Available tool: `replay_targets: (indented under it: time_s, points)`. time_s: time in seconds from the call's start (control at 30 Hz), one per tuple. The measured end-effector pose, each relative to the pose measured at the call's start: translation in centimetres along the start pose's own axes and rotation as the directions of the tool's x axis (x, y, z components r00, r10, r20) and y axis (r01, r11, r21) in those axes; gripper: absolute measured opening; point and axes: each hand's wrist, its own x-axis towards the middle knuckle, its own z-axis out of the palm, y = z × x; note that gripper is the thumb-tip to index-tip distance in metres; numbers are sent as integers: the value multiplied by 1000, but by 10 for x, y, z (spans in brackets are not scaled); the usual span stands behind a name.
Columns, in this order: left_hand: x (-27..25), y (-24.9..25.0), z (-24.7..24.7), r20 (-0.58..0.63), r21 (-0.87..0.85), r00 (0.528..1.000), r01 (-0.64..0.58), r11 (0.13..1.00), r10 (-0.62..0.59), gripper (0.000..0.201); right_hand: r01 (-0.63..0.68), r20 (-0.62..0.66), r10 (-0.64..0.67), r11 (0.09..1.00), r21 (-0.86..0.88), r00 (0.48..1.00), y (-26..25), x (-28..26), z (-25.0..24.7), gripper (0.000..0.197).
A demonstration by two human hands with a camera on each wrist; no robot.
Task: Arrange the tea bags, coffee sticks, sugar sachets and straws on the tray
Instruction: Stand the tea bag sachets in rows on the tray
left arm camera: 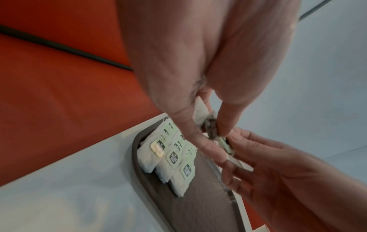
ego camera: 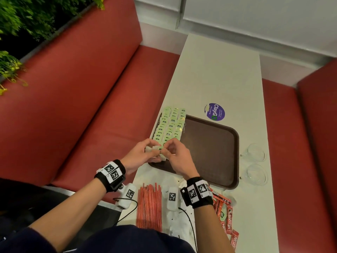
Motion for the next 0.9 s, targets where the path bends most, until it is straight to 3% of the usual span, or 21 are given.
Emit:
replay_targets:
  time_s: [0.13,0.23,0.33,0.5,0.63,0.77,0.83,0.9]
  points:
    - [4,3,3,-16,72,1000,-20,997,21,24,35,-6,-36,999,-36,999,-8,9,-14,10]
    - [7,4,6,-52,22,998,-41,999,42,22,20,-5,-20,1000,-18,1000,-17,11,-21,13]
    - [7,5,7,-43,-6,998,-48,999,48,22,48,5,-47,989,-143,999,-20,13,-25,11]
    - [1,8,9,6,230,997,-82,970,83,14,128,27,-126,956,-265,992,-23,14,-26,15]
    - [7,3,3,-30,290,997,-56,955,68,16,171,-7,-186,919,-355,983,-19,13,-19,6]
    - [10,-9,-5,-154,275,988,76,958,-34,20,98,3,-108,883,-458,994,-6,16,-14,16]
    - [8,-14,-9,-173,192,982,110,975,-77,26,48,63,-19,869,-493,998,-3,15,-13,5]
    - [6,-17,-13,-164,131,982,120,984,-98,32,30,97,26,848,-530,995,0,13,-11,21]
